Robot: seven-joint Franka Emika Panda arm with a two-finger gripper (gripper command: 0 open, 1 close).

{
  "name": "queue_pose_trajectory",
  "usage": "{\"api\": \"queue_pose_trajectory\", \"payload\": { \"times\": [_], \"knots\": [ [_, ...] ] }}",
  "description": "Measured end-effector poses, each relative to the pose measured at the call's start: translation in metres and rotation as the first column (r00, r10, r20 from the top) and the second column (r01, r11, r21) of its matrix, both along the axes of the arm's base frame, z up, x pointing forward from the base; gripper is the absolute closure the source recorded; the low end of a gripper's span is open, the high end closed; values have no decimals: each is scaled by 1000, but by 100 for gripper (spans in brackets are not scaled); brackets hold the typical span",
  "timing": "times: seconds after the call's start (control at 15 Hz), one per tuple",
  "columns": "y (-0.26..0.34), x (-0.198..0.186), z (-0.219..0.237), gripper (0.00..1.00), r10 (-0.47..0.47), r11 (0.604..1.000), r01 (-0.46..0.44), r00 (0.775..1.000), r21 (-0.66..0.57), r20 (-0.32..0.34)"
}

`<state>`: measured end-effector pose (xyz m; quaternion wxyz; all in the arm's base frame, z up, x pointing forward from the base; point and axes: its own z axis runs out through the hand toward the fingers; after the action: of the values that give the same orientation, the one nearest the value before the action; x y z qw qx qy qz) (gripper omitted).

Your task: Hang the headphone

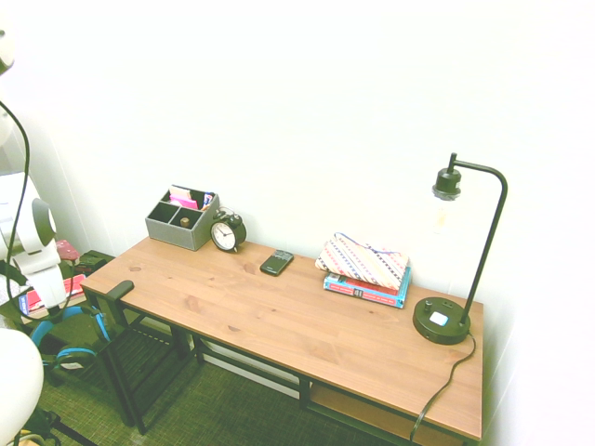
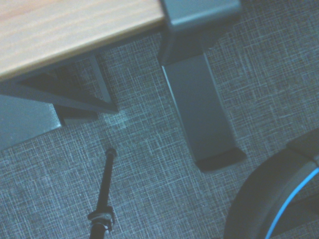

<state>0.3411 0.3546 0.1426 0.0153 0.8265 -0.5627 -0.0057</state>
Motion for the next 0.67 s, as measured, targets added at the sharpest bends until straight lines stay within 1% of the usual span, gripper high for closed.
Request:
{"api": "queue_pose_trajectory", "payload": {
  "times": [0.13, 0.33, 0.67],
  "knots": [
    [4, 9, -21, 100, 1, 1000, -1, 1000, -13, -2],
    [8, 14, -41, 100, 21, 1000, -22, 999, -20, -30],
    [6, 48, -67, 100, 50, 998, -51, 998, -24, -38]
  ]
}}
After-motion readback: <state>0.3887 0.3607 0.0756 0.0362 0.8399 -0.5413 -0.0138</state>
